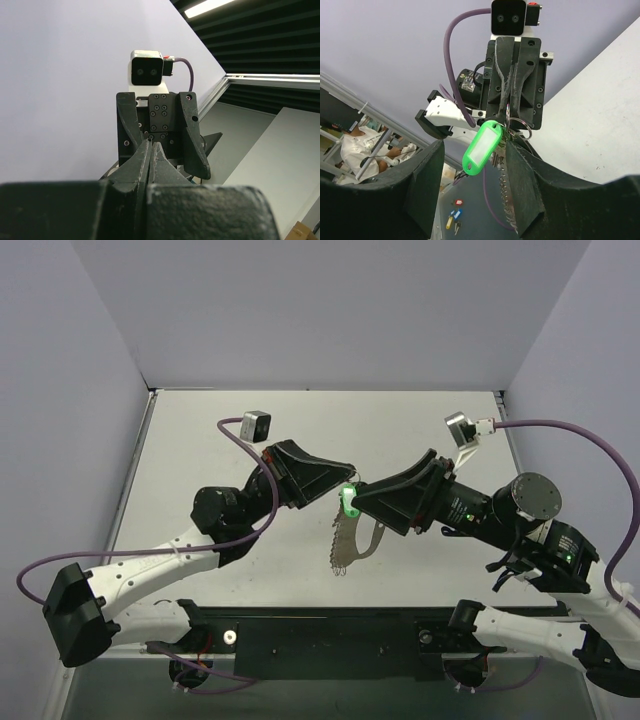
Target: Remove the keys from the keyring
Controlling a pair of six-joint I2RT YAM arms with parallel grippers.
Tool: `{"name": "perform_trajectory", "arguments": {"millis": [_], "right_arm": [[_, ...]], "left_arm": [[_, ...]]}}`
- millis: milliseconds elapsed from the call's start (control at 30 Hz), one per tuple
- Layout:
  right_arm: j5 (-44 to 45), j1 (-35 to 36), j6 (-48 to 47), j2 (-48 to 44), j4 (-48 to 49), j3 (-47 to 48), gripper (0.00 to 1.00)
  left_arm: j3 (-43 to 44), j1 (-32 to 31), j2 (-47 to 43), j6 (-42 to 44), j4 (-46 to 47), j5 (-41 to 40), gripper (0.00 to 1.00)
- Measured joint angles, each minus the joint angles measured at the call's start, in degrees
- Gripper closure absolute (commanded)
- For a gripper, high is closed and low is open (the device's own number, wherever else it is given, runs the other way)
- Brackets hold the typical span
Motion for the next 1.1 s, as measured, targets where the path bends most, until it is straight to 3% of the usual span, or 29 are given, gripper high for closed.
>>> {"name": "perform_trajectory", "arguments": {"millis": [500,1100], "right_arm": [[0.83,0.31,5.14,-3.67,12.04,-8.04,0.53],[2.40,0.63,16.96,-5.68,35.15,-20.13,0.52]], "left_arm": [[0.98,-2.82,0.44,4.07,2.10,-4.31,1.00],[0.98,-9.25,-3.50,18.21,-0.79,-15.93,1.00]]}}
